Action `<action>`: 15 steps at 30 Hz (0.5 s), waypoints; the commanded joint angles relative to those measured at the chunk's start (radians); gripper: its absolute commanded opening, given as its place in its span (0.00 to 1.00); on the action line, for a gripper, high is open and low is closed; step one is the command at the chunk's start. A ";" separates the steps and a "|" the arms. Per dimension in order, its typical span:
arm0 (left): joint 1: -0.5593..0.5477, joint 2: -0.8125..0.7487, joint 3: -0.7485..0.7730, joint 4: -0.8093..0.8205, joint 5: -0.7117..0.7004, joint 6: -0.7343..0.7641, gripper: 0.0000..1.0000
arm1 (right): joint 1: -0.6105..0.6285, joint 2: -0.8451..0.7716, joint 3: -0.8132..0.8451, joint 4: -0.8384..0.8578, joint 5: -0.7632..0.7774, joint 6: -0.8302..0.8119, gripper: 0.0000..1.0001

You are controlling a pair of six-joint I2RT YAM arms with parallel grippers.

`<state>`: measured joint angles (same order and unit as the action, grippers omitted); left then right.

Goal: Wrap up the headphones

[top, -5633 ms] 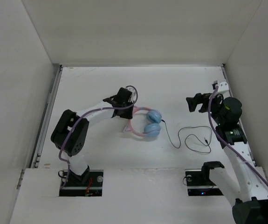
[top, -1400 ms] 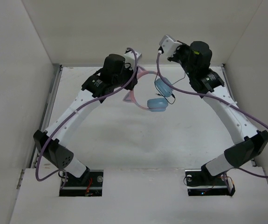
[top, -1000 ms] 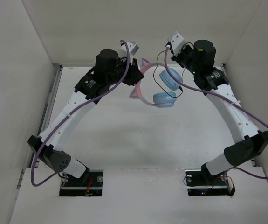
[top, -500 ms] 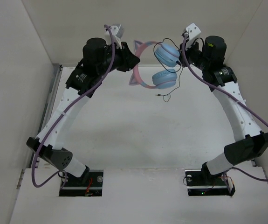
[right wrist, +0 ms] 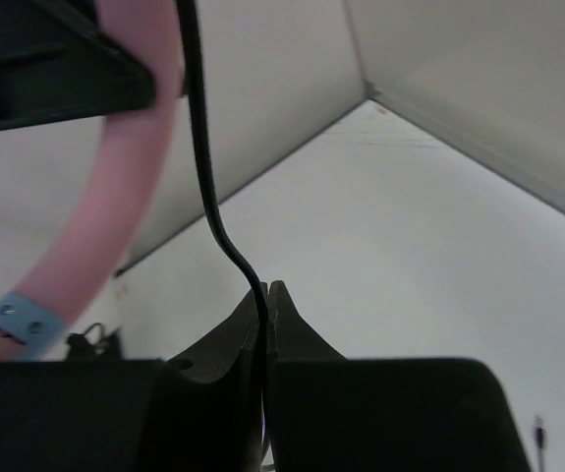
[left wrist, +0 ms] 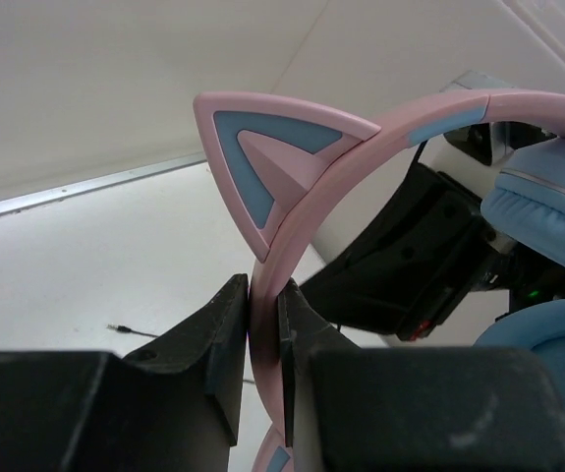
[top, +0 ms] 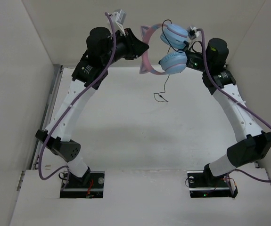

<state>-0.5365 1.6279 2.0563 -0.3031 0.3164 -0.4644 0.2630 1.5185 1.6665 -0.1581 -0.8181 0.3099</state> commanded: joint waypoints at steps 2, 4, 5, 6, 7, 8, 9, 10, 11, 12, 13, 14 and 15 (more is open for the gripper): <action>-0.013 0.021 0.123 0.121 0.006 -0.076 0.00 | 0.011 -0.031 -0.054 0.311 -0.185 0.320 0.04; -0.015 0.032 0.145 0.121 0.000 -0.066 0.00 | 0.011 -0.031 -0.086 0.382 -0.202 0.382 0.04; -0.013 0.035 0.151 0.121 -0.007 -0.063 0.00 | 0.011 -0.031 -0.097 0.399 -0.207 0.394 0.05; -0.009 0.038 0.156 0.121 -0.013 -0.063 0.00 | 0.011 -0.032 -0.114 0.419 -0.214 0.409 0.05; -0.006 0.041 0.162 0.121 -0.017 -0.060 0.00 | 0.011 -0.032 -0.126 0.431 -0.217 0.420 0.05; -0.001 0.046 0.171 0.121 -0.023 -0.060 0.00 | 0.011 -0.032 -0.139 0.440 -0.219 0.423 0.06; 0.000 0.049 0.179 0.121 -0.028 -0.057 0.00 | 0.011 -0.034 -0.149 0.445 -0.220 0.425 0.06; 0.002 0.053 0.188 0.121 -0.033 -0.056 0.00 | 0.011 -0.035 -0.163 0.448 -0.225 0.431 0.06; 0.005 0.056 0.200 0.121 -0.036 -0.054 0.00 | 0.011 -0.037 -0.175 0.453 -0.227 0.434 0.06; 0.007 0.062 0.212 0.121 -0.037 -0.054 0.00 | 0.014 -0.038 -0.188 0.456 -0.230 0.434 0.05; 0.011 0.066 0.225 0.121 -0.040 -0.053 0.00 | 0.018 -0.041 -0.200 0.459 -0.231 0.439 0.05; 0.014 0.072 0.237 0.121 -0.043 -0.053 0.00 | 0.021 -0.044 -0.211 0.463 -0.230 0.445 0.05; 0.016 0.075 0.246 0.121 -0.043 -0.053 0.00 | 0.028 -0.044 -0.220 0.471 -0.233 0.449 0.05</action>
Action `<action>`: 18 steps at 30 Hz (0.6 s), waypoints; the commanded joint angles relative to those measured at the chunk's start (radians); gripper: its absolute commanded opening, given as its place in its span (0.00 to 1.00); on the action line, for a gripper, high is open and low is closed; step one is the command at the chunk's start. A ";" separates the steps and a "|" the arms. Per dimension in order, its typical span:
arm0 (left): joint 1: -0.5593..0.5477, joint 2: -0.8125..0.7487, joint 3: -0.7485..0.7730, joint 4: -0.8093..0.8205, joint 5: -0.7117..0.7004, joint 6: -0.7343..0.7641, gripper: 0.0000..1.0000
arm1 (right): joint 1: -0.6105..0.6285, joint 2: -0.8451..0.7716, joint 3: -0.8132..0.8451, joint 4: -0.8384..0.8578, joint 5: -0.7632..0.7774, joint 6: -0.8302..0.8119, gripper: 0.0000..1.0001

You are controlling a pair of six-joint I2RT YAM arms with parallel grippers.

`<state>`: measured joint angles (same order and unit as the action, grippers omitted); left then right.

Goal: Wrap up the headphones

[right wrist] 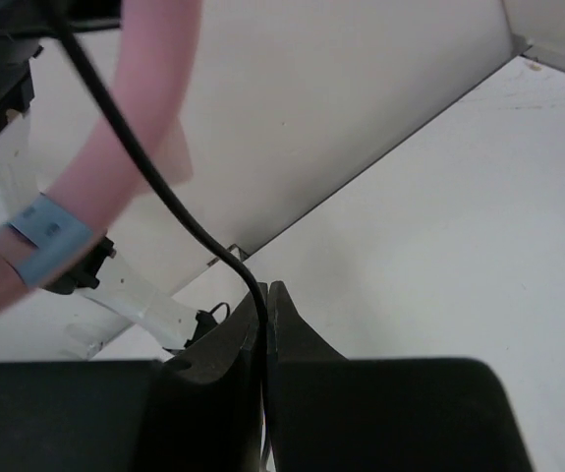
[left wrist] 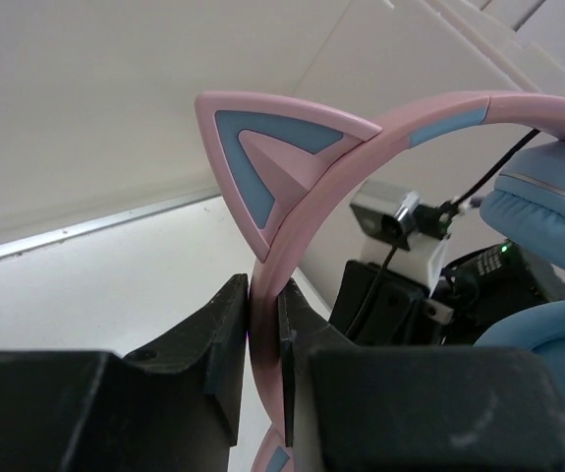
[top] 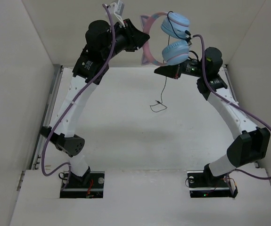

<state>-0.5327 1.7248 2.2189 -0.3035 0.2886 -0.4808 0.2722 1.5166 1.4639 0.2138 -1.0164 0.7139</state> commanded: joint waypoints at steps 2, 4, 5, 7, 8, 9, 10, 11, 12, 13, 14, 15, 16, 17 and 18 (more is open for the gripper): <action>0.015 -0.014 0.105 0.122 -0.019 -0.035 0.00 | 0.025 -0.049 -0.039 0.113 -0.034 0.064 0.06; 0.017 -0.007 0.123 0.126 -0.022 -0.032 0.00 | 0.035 -0.053 -0.057 0.134 -0.037 0.082 0.06; 0.018 -0.004 0.131 0.126 -0.025 -0.031 0.00 | 0.040 -0.055 -0.068 0.144 -0.037 0.091 0.08; 0.020 0.004 0.151 0.127 -0.037 -0.025 0.00 | 0.054 -0.059 -0.088 0.165 -0.039 0.113 0.10; 0.021 0.009 0.159 0.127 -0.043 -0.022 0.00 | 0.058 -0.061 -0.097 0.174 -0.042 0.120 0.12; 0.023 0.012 0.165 0.127 -0.051 -0.021 0.00 | 0.064 -0.062 -0.105 0.179 -0.040 0.130 0.14; 0.026 0.015 0.171 0.129 -0.058 -0.019 0.00 | 0.071 -0.062 -0.111 0.185 -0.042 0.136 0.15; 0.027 0.019 0.179 0.129 -0.069 -0.018 0.00 | 0.077 -0.062 -0.119 0.190 -0.042 0.140 0.17; 0.027 0.021 0.182 0.129 -0.075 -0.015 0.00 | 0.083 -0.064 -0.125 0.191 -0.039 0.145 0.19; 0.030 0.022 0.186 0.129 -0.084 -0.012 0.00 | 0.090 -0.064 -0.129 0.194 -0.042 0.147 0.19; 0.030 0.025 0.193 0.129 -0.094 -0.009 0.00 | 0.097 -0.064 -0.134 0.196 -0.042 0.147 0.19; 0.033 0.028 0.199 0.129 -0.101 -0.004 0.00 | 0.103 -0.064 -0.139 0.196 -0.039 0.148 0.20; 0.035 0.032 0.203 0.129 -0.109 -0.002 0.00 | 0.109 -0.064 -0.143 0.196 -0.040 0.150 0.20; 0.037 0.035 0.209 0.129 -0.124 0.002 0.00 | 0.117 -0.064 -0.149 0.197 -0.040 0.151 0.20; 0.037 0.035 0.209 0.129 -0.137 0.005 0.00 | 0.120 -0.064 -0.154 0.199 -0.040 0.151 0.20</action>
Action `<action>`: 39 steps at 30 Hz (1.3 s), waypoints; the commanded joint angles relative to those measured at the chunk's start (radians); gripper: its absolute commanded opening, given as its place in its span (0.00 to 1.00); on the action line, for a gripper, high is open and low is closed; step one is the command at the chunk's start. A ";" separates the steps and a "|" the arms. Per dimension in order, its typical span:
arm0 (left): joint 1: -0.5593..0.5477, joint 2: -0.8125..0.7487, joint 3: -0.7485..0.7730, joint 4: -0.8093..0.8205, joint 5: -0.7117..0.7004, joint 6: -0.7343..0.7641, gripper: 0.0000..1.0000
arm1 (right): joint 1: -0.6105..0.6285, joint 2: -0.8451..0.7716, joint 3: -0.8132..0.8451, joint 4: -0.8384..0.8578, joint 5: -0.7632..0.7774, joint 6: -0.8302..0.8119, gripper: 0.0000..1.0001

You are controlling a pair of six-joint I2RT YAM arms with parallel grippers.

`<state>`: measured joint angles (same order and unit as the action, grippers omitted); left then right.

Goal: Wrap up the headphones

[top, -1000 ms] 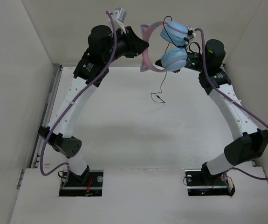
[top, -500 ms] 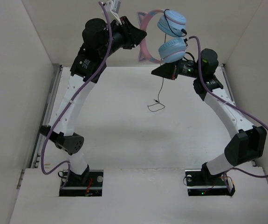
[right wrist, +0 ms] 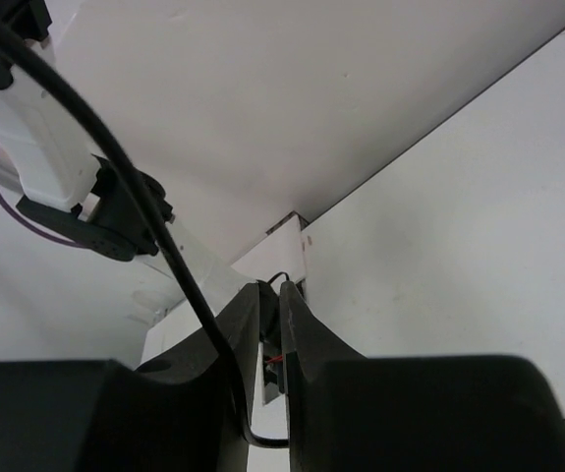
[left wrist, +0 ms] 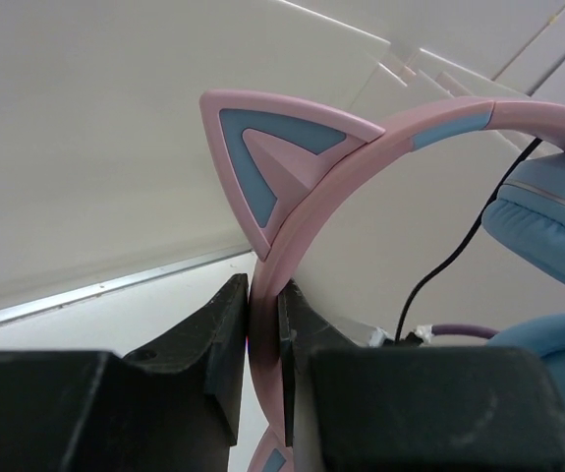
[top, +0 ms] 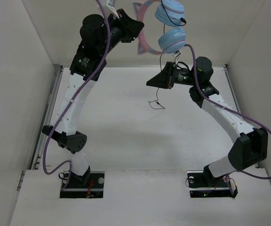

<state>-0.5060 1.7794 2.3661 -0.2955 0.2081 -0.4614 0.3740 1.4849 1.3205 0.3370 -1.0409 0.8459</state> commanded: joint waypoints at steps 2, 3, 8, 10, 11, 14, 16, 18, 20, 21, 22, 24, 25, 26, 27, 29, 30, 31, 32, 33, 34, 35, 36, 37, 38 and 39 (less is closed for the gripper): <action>0.011 -0.018 0.062 0.121 -0.085 0.000 0.00 | 0.030 -0.035 -0.026 0.083 -0.015 0.030 0.22; 0.013 -0.018 0.062 0.121 -0.101 0.009 0.00 | 0.036 -0.038 -0.035 0.091 -0.015 0.035 0.22; 0.027 -0.003 0.081 0.121 -0.174 0.036 0.00 | 0.049 -0.051 -0.076 0.129 -0.011 0.065 0.22; 0.030 0.005 0.090 0.121 -0.196 0.047 0.00 | 0.049 -0.054 -0.086 0.135 -0.010 0.068 0.22; 0.030 0.008 0.094 0.121 -0.208 0.050 0.00 | 0.049 -0.054 -0.087 0.135 -0.010 0.068 0.22; 0.030 0.017 0.107 0.121 -0.239 0.064 0.00 | 0.049 -0.054 -0.093 0.135 -0.010 0.068 0.23; 0.030 0.023 0.117 0.121 -0.262 0.073 0.00 | 0.050 -0.055 -0.099 0.135 -0.010 0.068 0.24; 0.030 0.026 0.122 0.121 -0.292 0.084 0.00 | 0.055 -0.057 -0.107 0.135 -0.007 0.068 0.26; 0.030 0.028 0.125 0.121 -0.321 0.095 0.00 | 0.061 -0.058 -0.112 0.132 -0.007 0.067 0.27; 0.030 0.029 0.128 0.121 -0.340 0.104 0.00 | 0.062 -0.058 -0.113 0.129 -0.007 0.065 0.27; 0.030 0.031 0.130 0.121 -0.354 0.113 0.00 | 0.064 -0.058 -0.115 0.129 -0.007 0.065 0.28; 0.030 0.034 0.137 0.121 -0.389 0.128 0.01 | 0.072 -0.058 -0.121 0.128 -0.007 0.065 0.28; 0.030 0.035 0.140 0.121 -0.403 0.138 0.01 | 0.076 -0.058 -0.125 0.126 -0.007 0.067 0.28; 0.030 0.035 0.142 0.124 -0.420 0.144 0.01 | 0.081 -0.058 -0.127 0.123 -0.007 0.065 0.29; 0.030 0.035 0.142 0.127 -0.433 0.150 0.01 | 0.085 -0.060 -0.130 0.122 -0.007 0.064 0.29; 0.030 0.035 0.142 0.134 -0.460 0.168 0.01 | 0.093 -0.060 -0.133 0.117 -0.007 0.061 0.29; 0.030 0.035 0.143 0.139 -0.476 0.179 0.01 | 0.096 -0.060 -0.133 0.116 -0.007 0.059 0.29; 0.030 0.035 0.143 0.141 -0.489 0.187 0.01 | 0.098 -0.060 -0.133 0.111 -0.007 0.056 0.30; 0.030 0.035 0.143 0.144 -0.502 0.196 0.01 | 0.099 -0.058 -0.132 0.106 -0.008 0.055 0.30; 0.030 0.037 0.143 0.145 -0.516 0.204 0.01 | 0.101 -0.058 -0.130 0.102 -0.008 0.051 0.30; 0.028 0.037 0.143 0.147 -0.530 0.211 0.01 | 0.101 -0.058 -0.129 0.096 -0.008 0.047 0.30; 0.027 0.037 0.143 0.148 -0.542 0.220 0.01 | 0.102 -0.058 -0.127 0.089 -0.010 0.044 0.30; 0.027 0.037 0.142 0.151 -0.553 0.225 0.01 | 0.104 -0.058 -0.126 0.083 -0.010 0.039 0.30; 0.025 0.037 0.142 0.154 -0.562 0.233 0.01 | 0.105 -0.058 -0.124 0.074 -0.011 0.035 0.30; 0.024 0.038 0.142 0.157 -0.575 0.242 0.01 | 0.110 -0.060 -0.124 0.066 -0.013 0.029 0.30; 0.024 0.038 0.139 0.162 -0.587 0.247 0.01 | 0.113 -0.060 -0.121 0.060 -0.015 0.024 0.30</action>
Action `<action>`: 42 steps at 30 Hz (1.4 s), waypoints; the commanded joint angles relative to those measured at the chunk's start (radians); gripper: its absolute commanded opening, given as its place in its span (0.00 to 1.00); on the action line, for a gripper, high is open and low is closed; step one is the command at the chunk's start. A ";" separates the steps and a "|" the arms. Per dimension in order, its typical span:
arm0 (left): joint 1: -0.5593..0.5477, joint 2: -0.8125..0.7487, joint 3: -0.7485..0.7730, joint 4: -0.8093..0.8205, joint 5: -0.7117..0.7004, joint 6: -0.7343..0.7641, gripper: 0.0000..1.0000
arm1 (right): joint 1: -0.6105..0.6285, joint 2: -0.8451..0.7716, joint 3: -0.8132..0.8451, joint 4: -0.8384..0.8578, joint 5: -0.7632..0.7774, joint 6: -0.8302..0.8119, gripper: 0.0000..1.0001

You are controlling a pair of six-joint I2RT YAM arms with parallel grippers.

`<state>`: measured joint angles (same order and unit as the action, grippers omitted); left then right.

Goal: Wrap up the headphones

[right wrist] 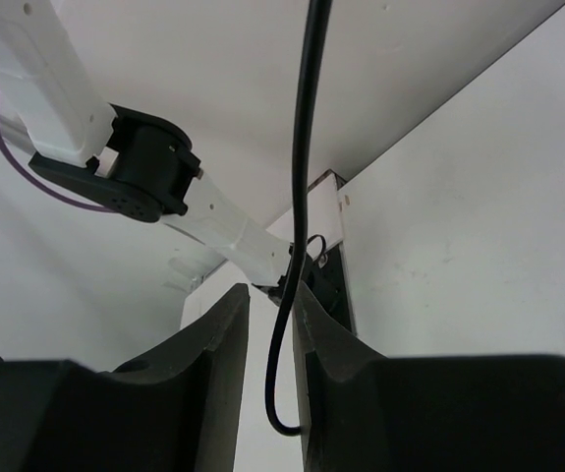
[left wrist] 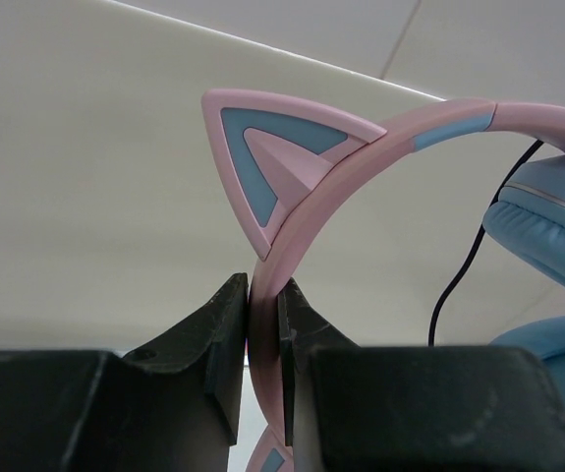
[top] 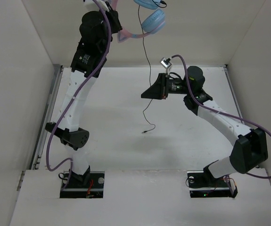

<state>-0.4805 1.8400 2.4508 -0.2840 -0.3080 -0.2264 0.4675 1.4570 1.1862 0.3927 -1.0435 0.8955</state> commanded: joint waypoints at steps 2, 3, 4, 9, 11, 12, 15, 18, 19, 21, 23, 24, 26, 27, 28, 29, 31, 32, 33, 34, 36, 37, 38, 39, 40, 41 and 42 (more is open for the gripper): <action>-0.005 -0.019 0.053 0.154 -0.083 0.027 0.01 | 0.026 -0.034 0.018 -0.011 -0.015 -0.038 0.26; -0.005 -0.019 0.050 0.158 -0.089 0.033 0.01 | 0.030 -0.034 0.023 -0.018 -0.018 -0.047 0.23; -0.007 -0.019 0.045 0.163 -0.092 0.041 0.01 | 0.033 -0.034 0.030 -0.029 -0.023 -0.061 0.19; -0.019 -0.025 0.007 0.180 -0.123 0.090 0.01 | 0.036 -0.027 0.104 -0.156 -0.044 -0.157 0.04; -0.020 -0.028 -0.010 0.195 -0.131 0.108 0.01 | 0.036 -0.029 0.131 -0.239 -0.033 -0.222 0.02; -0.020 -0.028 -0.013 0.198 -0.134 0.113 0.01 | 0.033 -0.029 0.142 -0.273 -0.032 -0.245 0.00; -0.020 -0.025 -0.021 0.206 -0.140 0.128 0.01 | 0.029 -0.030 0.165 -0.363 -0.020 -0.312 0.00; -0.020 -0.027 -0.039 0.210 -0.143 0.142 0.01 | 0.027 -0.035 0.196 -0.445 -0.010 -0.377 0.00; -0.022 -0.027 -0.045 0.210 -0.146 0.151 0.01 | 0.026 -0.035 0.211 -0.477 -0.007 -0.395 0.00; -0.026 -0.030 -0.067 0.220 -0.154 0.173 0.01 | 0.023 -0.032 0.252 -0.564 0.008 -0.459 0.00; -0.034 -0.035 -0.096 0.232 -0.164 0.200 0.01 | 0.020 -0.020 0.303 -0.668 0.042 -0.538 0.00; -0.037 -0.039 -0.116 0.239 -0.172 0.217 0.01 | 0.016 -0.014 0.334 -0.731 0.066 -0.590 0.01; -0.045 -0.051 -0.169 0.255 -0.178 0.243 0.01 | 0.016 0.006 0.415 -0.880 0.141 -0.726 0.02; -0.048 -0.059 -0.206 0.265 -0.178 0.258 0.01 | 0.021 0.023 0.473 -0.982 0.204 -0.822 0.02; -0.049 -0.067 -0.235 0.273 -0.180 0.263 0.01 | 0.021 0.037 0.515 -1.058 0.262 -0.902 0.02; -0.056 -0.073 -0.265 0.278 -0.183 0.269 0.01 | 0.030 0.052 0.551 -1.125 0.320 -0.981 0.02; -0.065 -0.079 -0.311 0.282 -0.183 0.275 0.01 | 0.068 0.089 0.620 -1.253 0.429 -1.111 0.00; -0.072 -0.079 -0.329 0.282 -0.183 0.282 0.01 | 0.085 0.103 0.647 -1.296 0.477 -1.159 0.00; -0.079 -0.081 -0.349 0.281 -0.181 0.285 0.01 | 0.107 0.109 0.661 -1.319 0.529 -1.209 0.00; -0.088 -0.084 -0.372 0.276 -0.177 0.288 0.01 | 0.134 0.108 0.665 -1.330 0.593 -1.266 0.00; -0.100 -0.090 -0.412 0.269 -0.171 0.285 0.01 | 0.170 0.106 0.676 -1.338 0.706 -1.345 0.00; -0.105 -0.094 -0.433 0.264 -0.166 0.283 0.01 | 0.185 0.106 0.681 -1.345 0.768 -1.392 0.00; -0.111 -0.097 -0.452 0.256 -0.157 0.283 0.01 | 0.200 0.105 0.681 -1.347 0.827 -1.441 0.00; -0.115 -0.105 -0.472 0.247 -0.151 0.277 0.01 | 0.213 0.103 0.681 -1.348 0.889 -1.490 0.00; -0.122 -0.111 -0.490 0.240 -0.148 0.274 0.01 | 0.223 0.101 0.681 -1.348 0.949 -1.541 0.00; -0.126 -0.116 -0.506 0.235 -0.143 0.277 0.01 | 0.231 0.098 0.679 -1.344 1.012 -1.591 0.00; -0.131 -0.123 -0.528 0.229 -0.137 0.274 0.01 | 0.233 0.095 0.681 -1.330 1.075 -1.647 0.00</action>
<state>-0.5980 1.8370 1.9415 -0.1490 -0.4576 0.0666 0.6926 1.5700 1.8191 -0.9226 -0.2413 -0.5156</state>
